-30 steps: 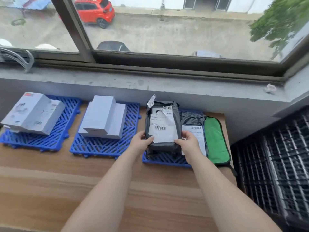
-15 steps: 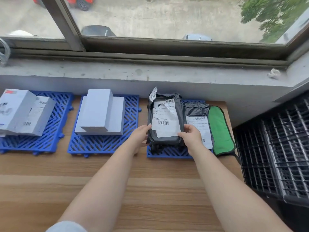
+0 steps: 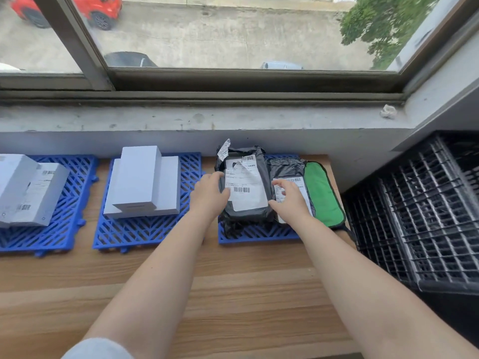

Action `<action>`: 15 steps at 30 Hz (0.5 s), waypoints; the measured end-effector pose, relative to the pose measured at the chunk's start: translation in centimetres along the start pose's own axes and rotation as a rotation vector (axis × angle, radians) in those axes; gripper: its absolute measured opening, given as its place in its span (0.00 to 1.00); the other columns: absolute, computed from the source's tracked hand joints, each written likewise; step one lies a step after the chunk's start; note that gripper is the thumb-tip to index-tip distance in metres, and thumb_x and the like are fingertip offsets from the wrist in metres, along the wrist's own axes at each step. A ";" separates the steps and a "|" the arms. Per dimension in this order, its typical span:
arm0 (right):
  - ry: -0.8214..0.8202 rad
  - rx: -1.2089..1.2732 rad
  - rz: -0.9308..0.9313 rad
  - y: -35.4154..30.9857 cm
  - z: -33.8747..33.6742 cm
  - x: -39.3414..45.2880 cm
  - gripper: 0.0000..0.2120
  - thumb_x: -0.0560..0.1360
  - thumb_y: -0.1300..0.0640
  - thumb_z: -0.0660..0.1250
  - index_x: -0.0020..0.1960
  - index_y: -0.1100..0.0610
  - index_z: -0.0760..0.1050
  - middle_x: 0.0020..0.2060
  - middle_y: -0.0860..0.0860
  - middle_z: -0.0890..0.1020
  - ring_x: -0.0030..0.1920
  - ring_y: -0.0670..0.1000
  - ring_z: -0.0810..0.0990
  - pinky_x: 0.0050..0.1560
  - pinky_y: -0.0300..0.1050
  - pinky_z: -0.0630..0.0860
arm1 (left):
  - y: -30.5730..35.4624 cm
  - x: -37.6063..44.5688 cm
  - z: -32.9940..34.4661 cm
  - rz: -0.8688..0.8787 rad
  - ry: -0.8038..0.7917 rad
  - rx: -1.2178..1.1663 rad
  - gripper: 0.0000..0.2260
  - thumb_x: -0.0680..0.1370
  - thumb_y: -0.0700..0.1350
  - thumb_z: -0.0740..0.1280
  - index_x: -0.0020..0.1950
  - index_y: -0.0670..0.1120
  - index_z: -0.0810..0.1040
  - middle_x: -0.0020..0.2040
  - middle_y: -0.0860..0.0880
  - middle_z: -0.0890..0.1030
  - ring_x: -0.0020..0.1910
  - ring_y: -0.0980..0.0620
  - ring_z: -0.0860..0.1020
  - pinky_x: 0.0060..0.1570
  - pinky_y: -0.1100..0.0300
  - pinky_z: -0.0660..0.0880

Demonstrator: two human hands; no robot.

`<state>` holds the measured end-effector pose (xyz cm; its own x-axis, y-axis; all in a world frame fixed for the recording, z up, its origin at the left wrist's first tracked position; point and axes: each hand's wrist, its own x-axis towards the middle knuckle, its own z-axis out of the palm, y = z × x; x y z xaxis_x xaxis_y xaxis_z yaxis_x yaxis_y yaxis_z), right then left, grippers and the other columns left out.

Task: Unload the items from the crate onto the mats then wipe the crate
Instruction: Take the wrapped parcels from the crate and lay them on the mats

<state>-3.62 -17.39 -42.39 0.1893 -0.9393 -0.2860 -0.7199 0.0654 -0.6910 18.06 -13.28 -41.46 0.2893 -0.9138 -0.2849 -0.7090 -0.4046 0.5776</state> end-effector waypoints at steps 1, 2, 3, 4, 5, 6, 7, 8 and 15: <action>-0.007 -0.084 -0.051 -0.2 -0.6 -0.1 0.23 0.73 0.60 0.69 0.66 0.49 0.70 0.66 0.49 0.70 0.66 0.52 0.68 0.63 0.48 0.68 | 1.0 0.1 0.0 0.060 0.023 0.075 0.22 0.79 0.50 0.63 0.73 0.51 0.68 0.70 0.47 0.70 0.66 0.42 0.70 0.62 0.44 0.71; -0.009 -0.171 -0.095 -0.4 -1.2 -0.3 0.23 0.73 0.59 0.69 0.67 0.50 0.70 0.66 0.49 0.71 0.67 0.52 0.67 0.64 0.48 0.67 | 2.0 0.1 0.0 0.116 0.036 0.137 0.22 0.79 0.51 0.63 0.73 0.51 0.68 0.69 0.47 0.71 0.66 0.42 0.69 0.62 0.45 0.70; -0.006 -0.249 -0.127 -0.5 -1.9 -0.6 0.24 0.73 0.59 0.69 0.67 0.50 0.70 0.66 0.49 0.71 0.67 0.53 0.67 0.64 0.49 0.66 | 3.0 0.0 0.2 0.164 0.036 0.189 0.22 0.79 0.51 0.63 0.73 0.51 0.68 0.69 0.47 0.72 0.66 0.42 0.69 0.61 0.47 0.70; 0.000 -0.320 -0.145 -0.6 -2.5 -0.9 0.24 0.73 0.58 0.69 0.68 0.49 0.70 0.66 0.49 0.71 0.67 0.54 0.66 0.64 0.49 0.66 | 4.0 -0.2 0.4 0.205 0.032 0.233 0.22 0.79 0.52 0.64 0.72 0.51 0.68 0.69 0.47 0.72 0.66 0.43 0.68 0.60 0.48 0.70; 0.011 -0.383 -0.153 -0.5 -3.1 -1.4 0.24 0.73 0.57 0.69 0.68 0.49 0.69 0.66 0.48 0.71 0.67 0.54 0.66 0.64 0.50 0.66 | 4.8 -0.5 0.7 0.244 0.021 0.271 0.22 0.78 0.53 0.64 0.72 0.51 0.68 0.68 0.48 0.72 0.67 0.43 0.68 0.60 0.48 0.69; 0.026 -0.438 -0.155 -0.4 -3.6 -2.0 0.24 0.73 0.56 0.69 0.68 0.49 0.69 0.66 0.48 0.71 0.67 0.55 0.66 0.64 0.51 0.66 | 5.5 -0.9 1.1 0.280 0.005 0.301 0.22 0.78 0.53 0.64 0.72 0.51 0.68 0.68 0.48 0.72 0.67 0.44 0.68 0.60 0.49 0.69; 0.039 -0.480 -0.156 -0.1 -4.1 -2.6 0.25 0.73 0.55 0.69 0.69 0.49 0.69 0.66 0.48 0.71 0.67 0.55 0.66 0.63 0.50 0.66 | 6.2 -1.4 1.6 0.310 -0.013 0.325 0.23 0.78 0.54 0.64 0.72 0.51 0.68 0.68 0.48 0.72 0.67 0.44 0.67 0.60 0.48 0.69; 0.048 -0.506 -0.154 0.2 -4.6 -3.2 0.25 0.73 0.54 0.69 0.69 0.49 0.68 0.66 0.48 0.71 0.67 0.55 0.66 0.63 0.50 0.66 | 6.7 -1.9 2.1 0.332 -0.030 0.344 0.24 0.77 0.55 0.65 0.72 0.52 0.68 0.67 0.47 0.72 0.67 0.43 0.67 0.60 0.48 0.69; 0.114 -0.609 -0.078 4.9 -8.6 -8.9 0.26 0.73 0.57 0.68 0.70 0.50 0.69 0.66 0.52 0.70 0.65 0.57 0.66 0.64 0.49 0.66 | 9.4 -6.6 6.6 0.391 -0.135 0.429 0.25 0.76 0.56 0.66 0.72 0.53 0.67 0.68 0.47 0.71 0.66 0.43 0.67 0.62 0.47 0.67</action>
<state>-14.58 -11.60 -37.57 0.2081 -0.9659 -0.1540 -0.9648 -0.1768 -0.1949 5.27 -10.84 -39.25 -0.1096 -0.9684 -0.2241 -0.9510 0.0367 0.3069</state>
